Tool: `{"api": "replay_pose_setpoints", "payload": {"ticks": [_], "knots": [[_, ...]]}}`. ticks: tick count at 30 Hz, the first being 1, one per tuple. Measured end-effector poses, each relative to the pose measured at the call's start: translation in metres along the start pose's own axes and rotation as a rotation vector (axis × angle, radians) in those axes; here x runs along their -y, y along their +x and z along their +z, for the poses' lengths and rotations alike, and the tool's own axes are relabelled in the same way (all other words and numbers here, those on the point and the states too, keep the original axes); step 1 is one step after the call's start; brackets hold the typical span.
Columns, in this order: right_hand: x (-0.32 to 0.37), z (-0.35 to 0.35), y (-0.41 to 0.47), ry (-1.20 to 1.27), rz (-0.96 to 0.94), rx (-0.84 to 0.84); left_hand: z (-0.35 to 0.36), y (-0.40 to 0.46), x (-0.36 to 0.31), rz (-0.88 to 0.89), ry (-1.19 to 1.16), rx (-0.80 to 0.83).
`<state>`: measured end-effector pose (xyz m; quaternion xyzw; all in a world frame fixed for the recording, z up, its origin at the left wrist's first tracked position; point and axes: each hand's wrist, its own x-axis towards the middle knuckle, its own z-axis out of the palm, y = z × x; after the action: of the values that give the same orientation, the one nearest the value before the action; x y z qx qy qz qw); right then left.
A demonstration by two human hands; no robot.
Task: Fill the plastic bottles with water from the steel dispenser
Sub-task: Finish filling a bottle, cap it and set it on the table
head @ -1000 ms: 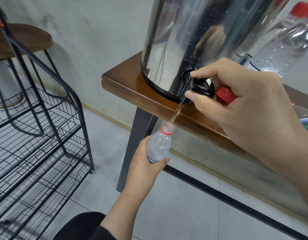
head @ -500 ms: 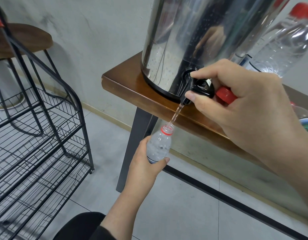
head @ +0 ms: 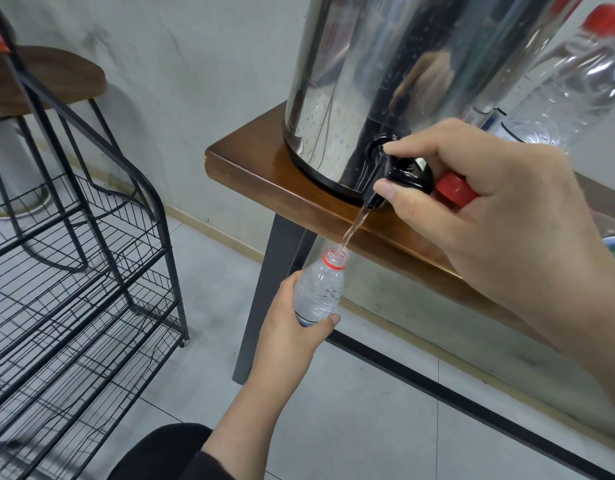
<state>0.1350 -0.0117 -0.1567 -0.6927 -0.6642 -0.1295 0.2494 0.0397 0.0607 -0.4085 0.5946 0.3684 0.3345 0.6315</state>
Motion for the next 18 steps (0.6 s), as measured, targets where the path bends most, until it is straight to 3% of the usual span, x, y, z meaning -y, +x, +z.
{"api": "replay_pose_setpoints", "payload": {"ticks": [9,14,18], "knots": [[-0.002,-0.006,0.014,0.092,0.051,-0.139,-0.001,-0.001,-0.002,-0.004,-0.004,0.005],[-0.005,-0.013,0.036,0.089,0.178,-0.06,0.0,-0.002,-0.002,-0.009,-0.005,0.002],[-0.008,-0.013,0.022,0.117,0.205,-0.111,-0.003,-0.002,-0.004,0.002,-0.006,0.0]]}}
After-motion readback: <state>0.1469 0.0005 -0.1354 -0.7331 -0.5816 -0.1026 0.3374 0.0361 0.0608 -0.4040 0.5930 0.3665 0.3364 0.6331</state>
